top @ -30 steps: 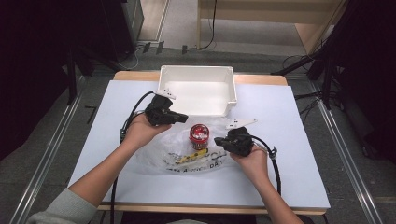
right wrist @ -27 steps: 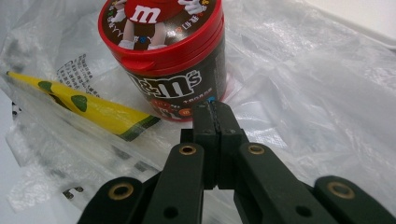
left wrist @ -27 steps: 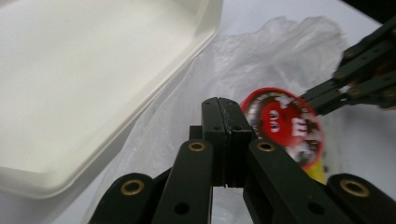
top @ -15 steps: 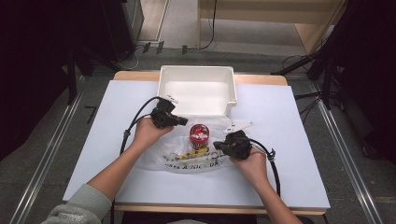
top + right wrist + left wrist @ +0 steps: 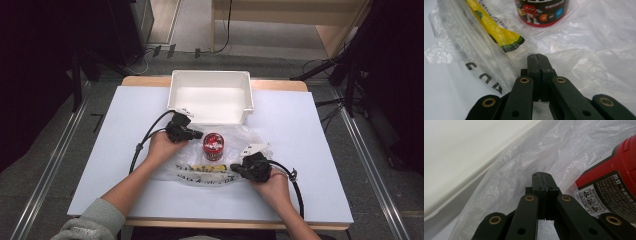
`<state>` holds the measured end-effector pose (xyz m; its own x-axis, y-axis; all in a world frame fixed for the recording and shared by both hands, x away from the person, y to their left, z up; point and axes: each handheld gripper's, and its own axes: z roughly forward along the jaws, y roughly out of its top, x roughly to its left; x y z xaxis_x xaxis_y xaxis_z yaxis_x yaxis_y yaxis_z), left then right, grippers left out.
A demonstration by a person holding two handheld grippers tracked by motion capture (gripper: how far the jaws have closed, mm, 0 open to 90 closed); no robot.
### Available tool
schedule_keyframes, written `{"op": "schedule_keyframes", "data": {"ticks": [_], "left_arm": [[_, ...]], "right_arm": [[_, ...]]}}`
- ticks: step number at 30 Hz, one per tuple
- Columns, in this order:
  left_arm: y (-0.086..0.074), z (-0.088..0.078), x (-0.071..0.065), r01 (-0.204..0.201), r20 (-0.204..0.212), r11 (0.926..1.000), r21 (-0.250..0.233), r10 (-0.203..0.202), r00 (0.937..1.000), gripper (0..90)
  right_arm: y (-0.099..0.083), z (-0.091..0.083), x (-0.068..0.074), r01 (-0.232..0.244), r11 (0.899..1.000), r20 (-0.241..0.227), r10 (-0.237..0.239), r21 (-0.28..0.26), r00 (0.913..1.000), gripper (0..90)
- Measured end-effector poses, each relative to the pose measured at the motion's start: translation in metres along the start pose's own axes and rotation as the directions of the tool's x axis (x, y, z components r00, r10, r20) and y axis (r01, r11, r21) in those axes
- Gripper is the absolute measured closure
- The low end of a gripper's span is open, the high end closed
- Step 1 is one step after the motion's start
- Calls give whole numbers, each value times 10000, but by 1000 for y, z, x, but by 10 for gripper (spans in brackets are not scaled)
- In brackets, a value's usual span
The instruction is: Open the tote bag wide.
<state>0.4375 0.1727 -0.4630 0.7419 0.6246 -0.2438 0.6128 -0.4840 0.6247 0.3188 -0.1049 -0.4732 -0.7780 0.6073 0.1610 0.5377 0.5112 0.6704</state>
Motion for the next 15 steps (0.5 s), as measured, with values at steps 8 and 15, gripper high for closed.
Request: {"op": "schedule_keyframes", "data": {"ticks": [8, 15], "left_arm": [[0, 4, -3, -113, -4, 9999, -109, 113, 9999, 900], [1, 5, -7, -254, -446, 9995, -181, 246, 9987, 900]], "right_arm": [[-11, -8, 6, 231, 9997, -152, -232, -64, 9996, 900], [-22, -17, 11, 544, 9985, -137, -543, 7, 9984, 900]]}}
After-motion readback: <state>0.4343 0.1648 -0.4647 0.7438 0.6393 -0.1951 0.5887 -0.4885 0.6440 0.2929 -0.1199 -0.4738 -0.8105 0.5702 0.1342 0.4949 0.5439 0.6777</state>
